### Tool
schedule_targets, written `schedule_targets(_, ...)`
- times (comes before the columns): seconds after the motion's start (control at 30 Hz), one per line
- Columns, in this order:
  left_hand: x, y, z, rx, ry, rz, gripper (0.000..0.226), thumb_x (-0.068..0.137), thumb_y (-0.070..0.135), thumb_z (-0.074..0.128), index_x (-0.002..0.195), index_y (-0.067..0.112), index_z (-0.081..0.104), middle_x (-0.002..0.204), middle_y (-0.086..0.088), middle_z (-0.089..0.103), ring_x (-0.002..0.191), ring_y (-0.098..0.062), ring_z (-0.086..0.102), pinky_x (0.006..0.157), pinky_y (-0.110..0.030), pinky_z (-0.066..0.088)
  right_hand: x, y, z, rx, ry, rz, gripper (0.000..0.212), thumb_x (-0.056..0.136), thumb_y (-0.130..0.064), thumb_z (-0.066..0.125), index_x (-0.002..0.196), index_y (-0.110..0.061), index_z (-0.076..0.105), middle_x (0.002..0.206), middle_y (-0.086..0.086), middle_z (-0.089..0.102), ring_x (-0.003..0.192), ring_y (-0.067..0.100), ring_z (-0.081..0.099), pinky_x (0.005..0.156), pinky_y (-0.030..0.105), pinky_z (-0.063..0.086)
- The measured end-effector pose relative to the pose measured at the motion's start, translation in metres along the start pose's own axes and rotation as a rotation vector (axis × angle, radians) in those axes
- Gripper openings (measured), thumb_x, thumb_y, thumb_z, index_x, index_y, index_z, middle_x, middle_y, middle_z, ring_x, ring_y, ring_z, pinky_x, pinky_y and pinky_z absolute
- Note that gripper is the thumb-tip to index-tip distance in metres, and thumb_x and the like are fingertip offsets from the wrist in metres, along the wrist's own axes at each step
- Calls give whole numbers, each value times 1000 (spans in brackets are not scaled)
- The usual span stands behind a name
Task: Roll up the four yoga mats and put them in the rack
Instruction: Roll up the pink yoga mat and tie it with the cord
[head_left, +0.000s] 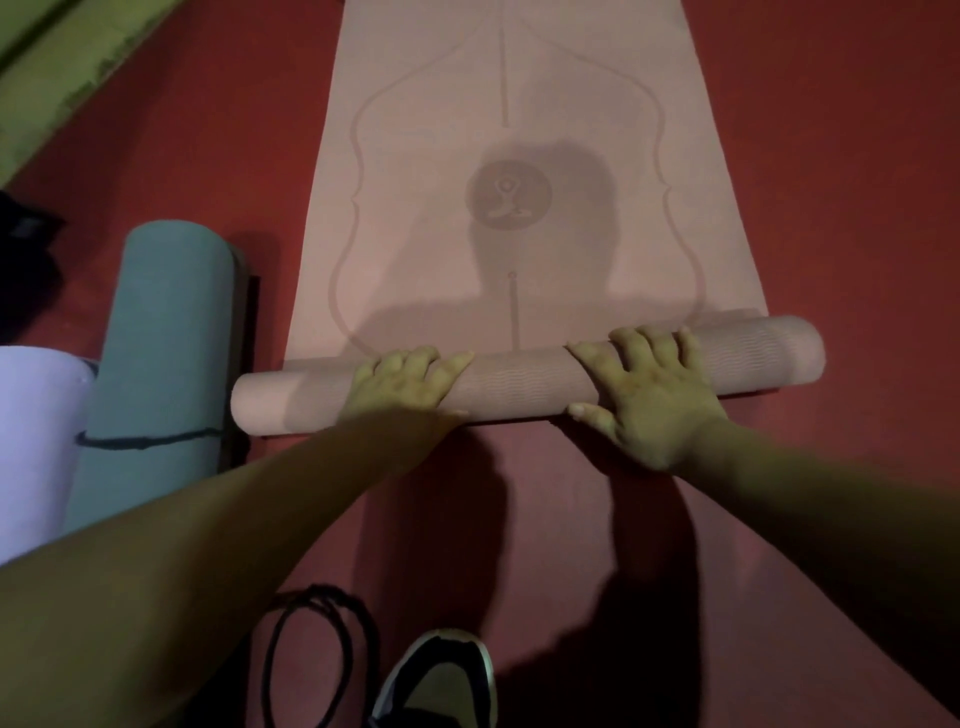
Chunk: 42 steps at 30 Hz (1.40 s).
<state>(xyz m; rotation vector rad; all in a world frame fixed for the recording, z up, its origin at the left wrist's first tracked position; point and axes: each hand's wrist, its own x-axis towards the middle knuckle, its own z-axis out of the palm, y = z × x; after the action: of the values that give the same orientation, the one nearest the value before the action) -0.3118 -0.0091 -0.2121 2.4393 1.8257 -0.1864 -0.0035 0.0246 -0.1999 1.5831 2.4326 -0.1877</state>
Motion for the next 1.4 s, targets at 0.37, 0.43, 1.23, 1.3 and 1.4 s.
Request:
schedule_targets(0.37, -7, 14, 5, 70, 116, -76, 77, 84, 65, 45, 151, 27, 42, 136, -15, 54, 118, -39, 51, 102, -57, 38, 21, 4, -19, 12, -90, 6, 91, 75, -82, 2, 155, -42, 19, 149, 9, 39, 136, 35, 35, 116, 57, 19)
schedule_targets(0.43, 1, 7, 2, 70, 62, -70, 76, 86, 67, 40, 152, 30, 36, 139, -14, 53, 118, -37, 51, 102, -53, 37, 19, 2, -16, -15, -57, 10, 91, 78, -81, 4, 157, -38, 19, 153, 15, 35, 139, 38, 32, 117, 59, 16)
schedule_targets(1.23, 33, -14, -14, -59, -155, -121, 92, 84, 79, 48, 156, 45, 4, 159, -5, 26, 144, -30, 26, 119, -59, 12, 49, 11, -30, -56, -112, -44, 87, 81, -82, 9, 156, -37, 17, 146, 12, 40, 133, 37, 37, 114, 57, 25)
schedule_targets(1.3, 40, -17, -16, -59, -174, -121, 94, 82, 81, 49, 157, 46, 5, 158, -5, 29, 144, -31, 28, 119, -62, 10, 57, 14, -38, -37, -146, -53, 79, 88, -79, 23, 155, -38, 18, 147, 12, 40, 135, 38, 38, 114, 56, 26)
schedule_targets(1.4, 45, -21, -19, -48, -162, -96, 89, 84, 80, 48, 157, 45, 12, 151, -4, 40, 138, -31, 38, 117, -58, 20, 64, 15, -45, -25, -178, -59, 73, 91, -75, 33, 153, -39, 20, 145, 13, 42, 133, 39, 40, 112, 56, 29)
